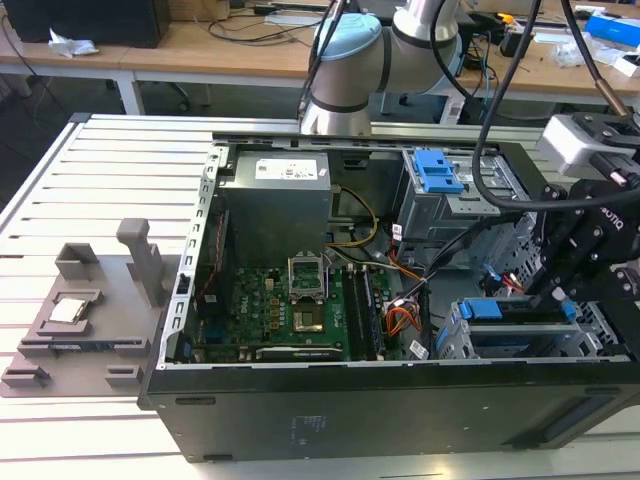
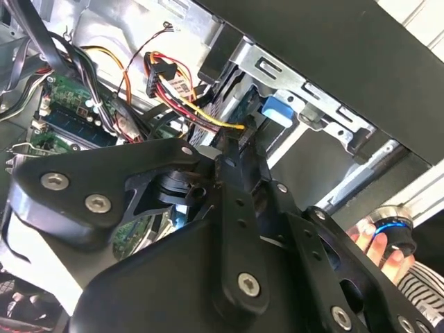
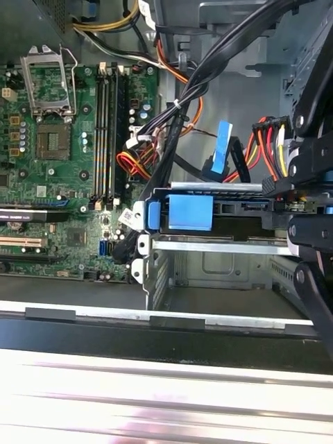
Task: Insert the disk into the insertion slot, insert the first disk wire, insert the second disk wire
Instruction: 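Insert the first disk wire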
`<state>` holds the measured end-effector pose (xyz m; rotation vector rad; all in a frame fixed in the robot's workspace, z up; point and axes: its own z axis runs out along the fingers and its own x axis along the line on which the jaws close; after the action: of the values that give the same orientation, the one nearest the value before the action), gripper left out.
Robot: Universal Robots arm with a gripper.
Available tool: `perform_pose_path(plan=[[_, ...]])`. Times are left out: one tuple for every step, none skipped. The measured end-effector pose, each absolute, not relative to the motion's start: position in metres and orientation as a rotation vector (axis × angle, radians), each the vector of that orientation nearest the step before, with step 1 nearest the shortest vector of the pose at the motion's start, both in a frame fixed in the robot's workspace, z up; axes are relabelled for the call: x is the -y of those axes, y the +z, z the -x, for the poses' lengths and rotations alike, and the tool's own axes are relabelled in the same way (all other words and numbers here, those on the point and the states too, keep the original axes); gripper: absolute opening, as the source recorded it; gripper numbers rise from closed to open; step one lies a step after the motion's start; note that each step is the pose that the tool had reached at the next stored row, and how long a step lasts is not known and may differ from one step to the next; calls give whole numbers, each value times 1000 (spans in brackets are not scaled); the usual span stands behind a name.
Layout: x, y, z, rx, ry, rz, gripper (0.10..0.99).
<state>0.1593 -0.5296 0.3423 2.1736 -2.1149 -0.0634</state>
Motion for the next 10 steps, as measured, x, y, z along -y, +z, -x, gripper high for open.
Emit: perform_pose_path(plan=[[530,346,-159,2115,-64,-2174,247],[530,353,-159,2115,-64,-2174,247],[529,355,-159,2115,-63,-2174,247],[529,357,-159,2115,-63,-2174,247],[529,358,-159,2115,-64,-2174,247],[529,358,-159,2115,-64,-2174,247],[529,359,-159,2115,-63,-2174,247],[529,360,-159,2115,-64,-2174,247],[529,360,-159,2115,-64,-2174,247],[529,361,-159,2115,-63,-2174,247]])
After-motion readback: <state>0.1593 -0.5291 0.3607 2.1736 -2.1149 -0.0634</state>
